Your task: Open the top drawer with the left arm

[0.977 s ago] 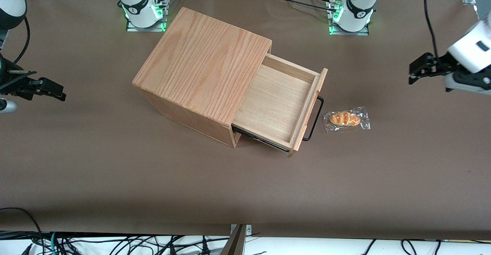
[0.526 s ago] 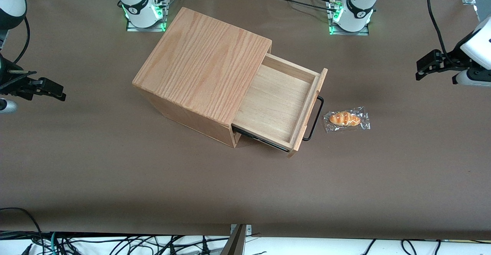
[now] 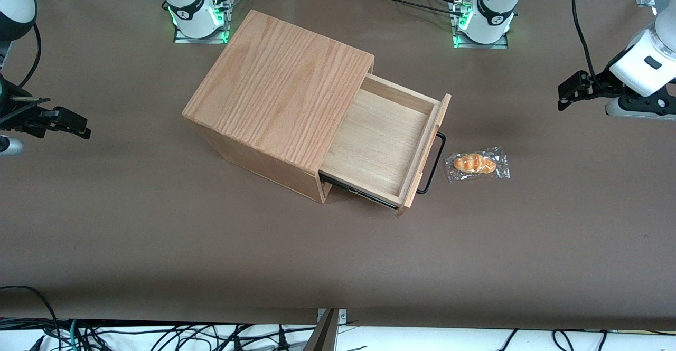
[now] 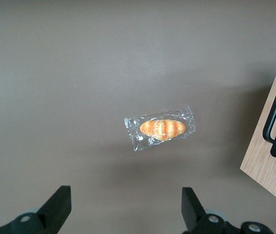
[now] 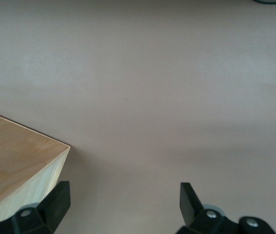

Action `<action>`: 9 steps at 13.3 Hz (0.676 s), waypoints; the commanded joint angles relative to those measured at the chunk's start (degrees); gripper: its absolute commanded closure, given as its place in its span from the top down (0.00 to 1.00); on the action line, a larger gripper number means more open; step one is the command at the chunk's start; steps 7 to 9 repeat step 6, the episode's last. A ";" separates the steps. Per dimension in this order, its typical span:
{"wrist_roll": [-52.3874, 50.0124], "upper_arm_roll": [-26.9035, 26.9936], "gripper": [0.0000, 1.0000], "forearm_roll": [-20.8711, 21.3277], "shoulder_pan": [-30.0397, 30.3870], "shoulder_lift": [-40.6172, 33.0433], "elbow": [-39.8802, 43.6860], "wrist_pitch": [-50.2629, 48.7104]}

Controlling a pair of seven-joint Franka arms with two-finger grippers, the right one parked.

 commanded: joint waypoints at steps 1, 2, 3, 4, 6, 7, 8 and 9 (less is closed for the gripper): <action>-0.55 -0.62 1.00 -0.94 0.63 -1.89 -1.93 0.99; -0.55 -0.80 1.00 -0.94 0.63 -1.89 -1.93 0.81; -0.55 -0.80 1.00 -0.94 0.63 -1.89 -1.93 0.81; -0.55 -0.80 1.00 -0.94 0.72 -1.89 -1.93 0.72; -0.55 -0.71 1.00 -0.94 0.72 -1.89 -1.85 0.64; -0.55 -0.71 1.00 -0.94 0.72 -1.89 -1.85 0.64; -0.55 -0.71 1.00 -0.94 0.72 -1.89 -1.85 0.64; -0.55 -0.71 1.00 -0.94 0.72 -1.89 -1.85 0.64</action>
